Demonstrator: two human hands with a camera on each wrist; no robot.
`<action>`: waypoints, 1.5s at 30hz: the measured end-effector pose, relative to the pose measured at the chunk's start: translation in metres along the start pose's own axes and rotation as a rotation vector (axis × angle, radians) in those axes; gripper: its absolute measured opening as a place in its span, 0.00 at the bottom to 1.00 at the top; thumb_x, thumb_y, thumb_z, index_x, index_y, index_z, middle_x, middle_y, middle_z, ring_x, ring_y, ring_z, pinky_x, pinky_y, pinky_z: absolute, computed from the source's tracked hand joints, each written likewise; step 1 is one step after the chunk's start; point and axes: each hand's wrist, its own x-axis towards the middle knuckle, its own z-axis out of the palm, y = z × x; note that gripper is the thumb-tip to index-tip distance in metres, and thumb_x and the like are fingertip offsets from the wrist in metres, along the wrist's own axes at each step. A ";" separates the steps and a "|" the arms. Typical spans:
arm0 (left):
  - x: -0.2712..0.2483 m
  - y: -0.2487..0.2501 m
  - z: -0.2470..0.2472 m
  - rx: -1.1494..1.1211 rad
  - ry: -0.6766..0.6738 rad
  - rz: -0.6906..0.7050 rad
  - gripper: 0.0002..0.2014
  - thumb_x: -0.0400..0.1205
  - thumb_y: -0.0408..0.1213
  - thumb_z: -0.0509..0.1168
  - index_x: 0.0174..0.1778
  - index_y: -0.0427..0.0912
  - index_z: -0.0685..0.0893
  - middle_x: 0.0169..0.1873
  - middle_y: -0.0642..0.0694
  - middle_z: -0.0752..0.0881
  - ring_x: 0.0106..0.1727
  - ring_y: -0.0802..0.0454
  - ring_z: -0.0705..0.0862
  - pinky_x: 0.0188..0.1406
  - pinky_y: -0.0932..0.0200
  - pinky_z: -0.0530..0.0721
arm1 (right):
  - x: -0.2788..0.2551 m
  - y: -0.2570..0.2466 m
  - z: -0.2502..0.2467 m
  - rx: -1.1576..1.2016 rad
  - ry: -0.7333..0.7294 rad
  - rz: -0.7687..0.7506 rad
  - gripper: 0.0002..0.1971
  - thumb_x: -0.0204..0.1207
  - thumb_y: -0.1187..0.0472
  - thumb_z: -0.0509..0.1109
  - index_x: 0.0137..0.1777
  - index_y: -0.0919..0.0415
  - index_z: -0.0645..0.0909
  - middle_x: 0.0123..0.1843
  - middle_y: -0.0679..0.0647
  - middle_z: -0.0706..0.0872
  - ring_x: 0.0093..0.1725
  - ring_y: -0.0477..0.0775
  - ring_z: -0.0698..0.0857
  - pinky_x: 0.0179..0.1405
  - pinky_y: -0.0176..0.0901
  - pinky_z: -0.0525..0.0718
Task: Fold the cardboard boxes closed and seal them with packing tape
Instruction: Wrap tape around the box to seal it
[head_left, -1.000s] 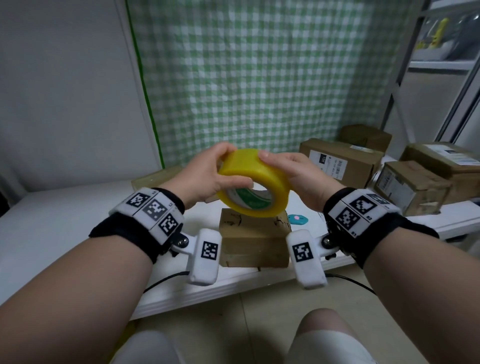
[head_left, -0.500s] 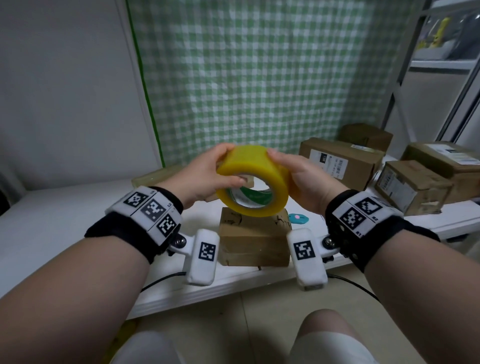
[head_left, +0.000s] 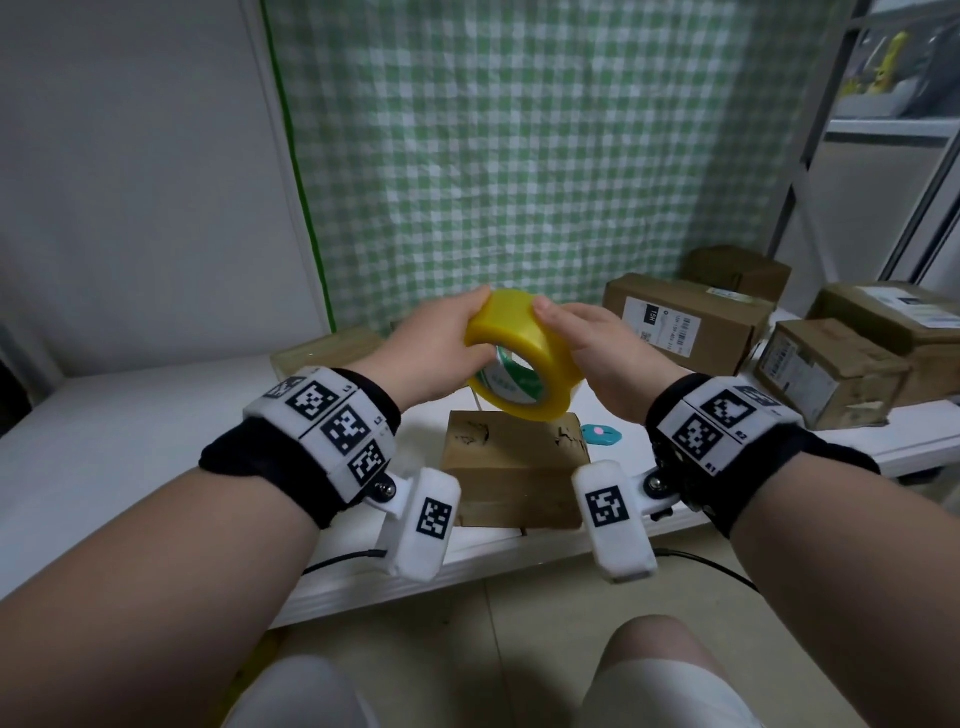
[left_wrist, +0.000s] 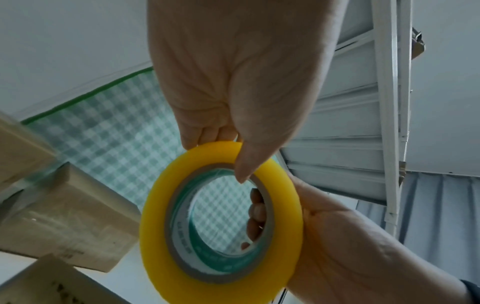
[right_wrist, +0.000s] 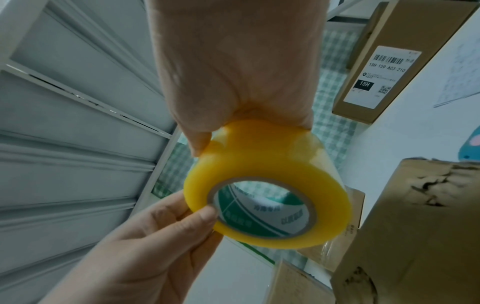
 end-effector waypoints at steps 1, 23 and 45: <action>0.000 0.001 0.000 0.051 0.014 0.021 0.33 0.81 0.37 0.65 0.82 0.45 0.59 0.77 0.44 0.71 0.72 0.44 0.74 0.58 0.58 0.73 | 0.000 0.000 0.000 0.005 0.009 0.001 0.22 0.83 0.46 0.61 0.65 0.64 0.76 0.61 0.62 0.84 0.60 0.61 0.84 0.65 0.57 0.81; -0.008 -0.018 -0.010 -0.608 -0.071 -0.107 0.28 0.68 0.20 0.74 0.57 0.52 0.77 0.62 0.44 0.79 0.50 0.41 0.87 0.37 0.45 0.88 | -0.004 -0.005 -0.025 -0.010 -0.249 -0.012 0.16 0.80 0.50 0.63 0.57 0.61 0.82 0.48 0.52 0.89 0.49 0.51 0.86 0.55 0.43 0.81; -0.010 -0.015 -0.007 -0.736 -0.125 -0.135 0.26 0.70 0.31 0.75 0.62 0.47 0.75 0.59 0.46 0.79 0.41 0.48 0.87 0.27 0.59 0.83 | -0.002 0.006 -0.028 0.048 -0.176 0.015 0.16 0.81 0.47 0.62 0.58 0.56 0.82 0.46 0.49 0.89 0.46 0.47 0.88 0.46 0.39 0.82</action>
